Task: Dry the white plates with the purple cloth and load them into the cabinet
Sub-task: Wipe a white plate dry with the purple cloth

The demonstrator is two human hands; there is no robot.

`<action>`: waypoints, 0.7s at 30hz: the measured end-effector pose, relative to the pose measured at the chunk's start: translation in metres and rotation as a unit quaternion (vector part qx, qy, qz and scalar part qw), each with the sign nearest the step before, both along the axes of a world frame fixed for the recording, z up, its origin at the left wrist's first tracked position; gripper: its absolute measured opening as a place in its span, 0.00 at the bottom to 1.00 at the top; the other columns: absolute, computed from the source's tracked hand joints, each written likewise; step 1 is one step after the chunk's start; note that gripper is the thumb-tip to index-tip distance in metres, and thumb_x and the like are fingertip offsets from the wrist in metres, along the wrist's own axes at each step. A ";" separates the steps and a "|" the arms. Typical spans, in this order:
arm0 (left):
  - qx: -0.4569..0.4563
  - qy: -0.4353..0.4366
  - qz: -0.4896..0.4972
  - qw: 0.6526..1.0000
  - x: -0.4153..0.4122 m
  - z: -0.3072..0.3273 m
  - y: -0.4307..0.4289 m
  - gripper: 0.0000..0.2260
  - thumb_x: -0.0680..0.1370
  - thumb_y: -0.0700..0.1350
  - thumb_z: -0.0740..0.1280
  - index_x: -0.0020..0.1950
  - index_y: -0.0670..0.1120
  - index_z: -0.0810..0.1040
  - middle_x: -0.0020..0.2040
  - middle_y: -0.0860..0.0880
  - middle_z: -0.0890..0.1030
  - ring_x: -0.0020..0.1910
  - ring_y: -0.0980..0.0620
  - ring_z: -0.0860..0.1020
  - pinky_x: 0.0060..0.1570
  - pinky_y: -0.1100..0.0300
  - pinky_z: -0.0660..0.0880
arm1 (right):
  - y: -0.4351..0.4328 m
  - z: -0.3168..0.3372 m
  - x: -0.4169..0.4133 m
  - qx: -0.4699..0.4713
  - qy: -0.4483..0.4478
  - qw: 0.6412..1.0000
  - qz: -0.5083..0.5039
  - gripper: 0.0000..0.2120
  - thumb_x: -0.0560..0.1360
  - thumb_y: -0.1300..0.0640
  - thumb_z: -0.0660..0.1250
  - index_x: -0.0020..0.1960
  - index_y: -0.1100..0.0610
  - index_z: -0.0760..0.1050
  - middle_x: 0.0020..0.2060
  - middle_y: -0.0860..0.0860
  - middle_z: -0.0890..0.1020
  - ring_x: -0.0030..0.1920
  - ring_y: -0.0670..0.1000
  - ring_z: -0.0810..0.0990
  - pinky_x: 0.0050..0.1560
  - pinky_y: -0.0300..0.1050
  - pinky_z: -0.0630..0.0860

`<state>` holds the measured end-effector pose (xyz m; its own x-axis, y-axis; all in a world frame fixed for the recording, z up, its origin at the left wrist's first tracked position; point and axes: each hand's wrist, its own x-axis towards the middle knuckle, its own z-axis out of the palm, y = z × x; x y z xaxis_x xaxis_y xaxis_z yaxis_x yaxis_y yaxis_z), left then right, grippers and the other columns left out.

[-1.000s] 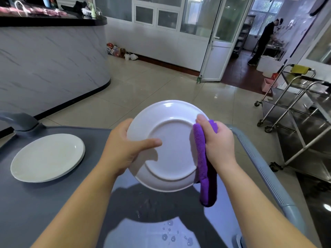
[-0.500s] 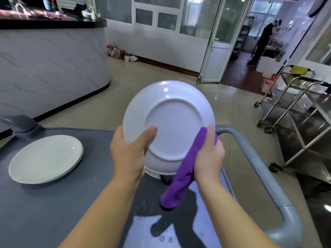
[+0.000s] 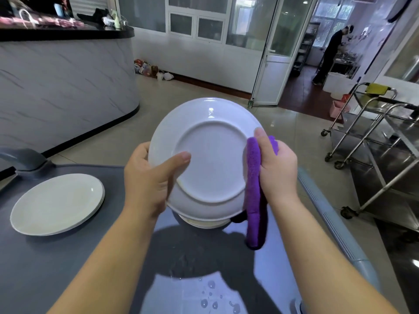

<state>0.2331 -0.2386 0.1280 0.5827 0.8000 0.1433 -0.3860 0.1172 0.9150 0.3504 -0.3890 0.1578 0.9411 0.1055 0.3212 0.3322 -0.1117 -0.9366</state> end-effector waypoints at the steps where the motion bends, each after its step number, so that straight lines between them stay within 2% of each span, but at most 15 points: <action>1: -0.004 -0.012 0.013 1.000 0.001 -0.001 -0.006 0.26 0.54 0.49 0.80 0.48 0.49 0.77 0.46 0.47 0.84 0.46 0.45 0.83 0.47 0.45 0.81 | 0.004 -0.007 -0.005 0.041 0.040 0.998 -0.035 0.22 0.76 0.40 0.65 0.33 0.54 0.66 0.25 0.43 0.70 0.28 0.45 0.67 0.33 0.42 0.67; 3: -0.032 -0.042 0.030 0.998 0.004 -0.005 -0.019 0.26 0.55 0.50 0.80 0.49 0.50 0.76 0.44 0.52 0.84 0.45 0.49 0.83 0.44 0.52 0.80 | 0.012 -0.028 -0.017 0.116 0.129 0.982 -0.073 0.24 0.75 0.35 0.62 0.38 0.56 0.71 0.31 0.47 0.76 0.32 0.49 0.73 0.37 0.46 0.72; 6: -0.052 -0.057 0.041 0.996 0.005 -0.012 -0.032 0.26 0.56 0.48 0.80 0.49 0.50 0.74 0.41 0.56 0.84 0.43 0.54 0.82 0.42 0.60 0.78 | 0.016 -0.049 -0.027 0.134 0.171 0.973 -0.083 0.28 0.73 0.32 0.60 0.40 0.59 0.73 0.34 0.50 0.79 0.36 0.52 0.78 0.42 0.49 0.75; 8: -0.055 -0.043 0.016 0.997 0.001 -0.013 -0.030 0.24 0.58 0.44 0.79 0.51 0.48 0.75 0.44 0.53 0.84 0.45 0.52 0.82 0.42 0.59 0.78 | 0.010 -0.042 -0.020 0.117 0.148 0.980 -0.063 0.24 0.75 0.36 0.62 0.37 0.57 0.69 0.30 0.49 0.73 0.31 0.48 0.72 0.38 0.45 0.71; 10: -0.031 -0.016 -0.057 0.998 -0.006 -0.011 -0.021 0.25 0.59 0.42 0.79 0.54 0.47 0.78 0.49 0.47 0.85 0.48 0.48 0.83 0.43 0.56 0.79 | 0.000 -0.023 -0.008 0.076 0.101 0.991 -0.033 0.22 0.75 0.39 0.65 0.34 0.55 0.66 0.27 0.47 0.68 0.28 0.46 0.66 0.34 0.43 0.67; 13: 0.037 0.029 -0.131 0.990 -0.015 0.003 -0.002 0.25 0.53 0.48 0.79 0.49 0.49 0.79 0.44 0.49 0.85 0.42 0.48 0.84 0.38 0.51 0.81 | -0.011 0.011 0.006 -0.007 0.006 1.000 0.023 0.23 0.75 0.44 0.67 0.29 0.52 0.61 0.21 0.42 0.64 0.25 0.44 0.61 0.29 0.40 0.63; 15: 0.072 0.049 -0.101 0.991 -0.015 0.013 0.007 0.24 0.51 0.49 0.79 0.44 0.49 0.76 0.39 0.49 0.84 0.37 0.48 0.82 0.33 0.52 0.79 | -0.012 0.020 0.006 -0.043 -0.028 0.997 0.050 0.23 0.74 0.45 0.69 0.28 0.52 0.62 0.20 0.42 0.64 0.25 0.44 0.62 0.27 0.38 0.62; 17: 0.081 0.049 -0.049 0.994 -0.013 0.018 0.007 0.22 0.52 0.47 0.81 0.41 0.49 0.76 0.37 0.49 0.82 0.35 0.48 0.80 0.30 0.55 0.77 | -0.011 0.019 -0.001 -0.033 -0.033 0.998 0.050 0.23 0.74 0.45 0.69 0.29 0.52 0.63 0.21 0.42 0.65 0.25 0.44 0.62 0.27 0.38 0.63; 19: 0.058 0.022 -0.019 0.998 -0.010 0.017 0.002 0.21 0.53 0.44 0.81 0.41 0.49 0.77 0.38 0.49 0.82 0.36 0.49 0.80 0.34 0.53 0.79 | -0.010 0.004 -0.013 0.006 -0.021 1.000 -0.005 0.22 0.75 0.44 0.67 0.30 0.53 0.63 0.22 0.42 0.66 0.26 0.44 0.63 0.29 0.39 0.63; 21: 0.012 -0.003 -0.002 1.000 -0.006 0.009 -0.008 0.20 0.56 0.43 0.80 0.43 0.48 0.76 0.39 0.49 0.82 0.39 0.47 0.80 0.40 0.49 0.79 | -0.005 -0.019 -0.027 0.073 0.044 0.994 -0.068 0.21 0.76 0.42 0.65 0.33 0.54 0.65 0.25 0.44 0.69 0.28 0.46 0.67 0.31 0.40 0.66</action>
<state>0.2267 -0.2470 0.1374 0.5849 0.7939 0.1662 -0.3913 0.0967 0.9152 0.3232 -0.3943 0.1391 0.9686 -0.0654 0.2400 0.2399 -0.0103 -0.9707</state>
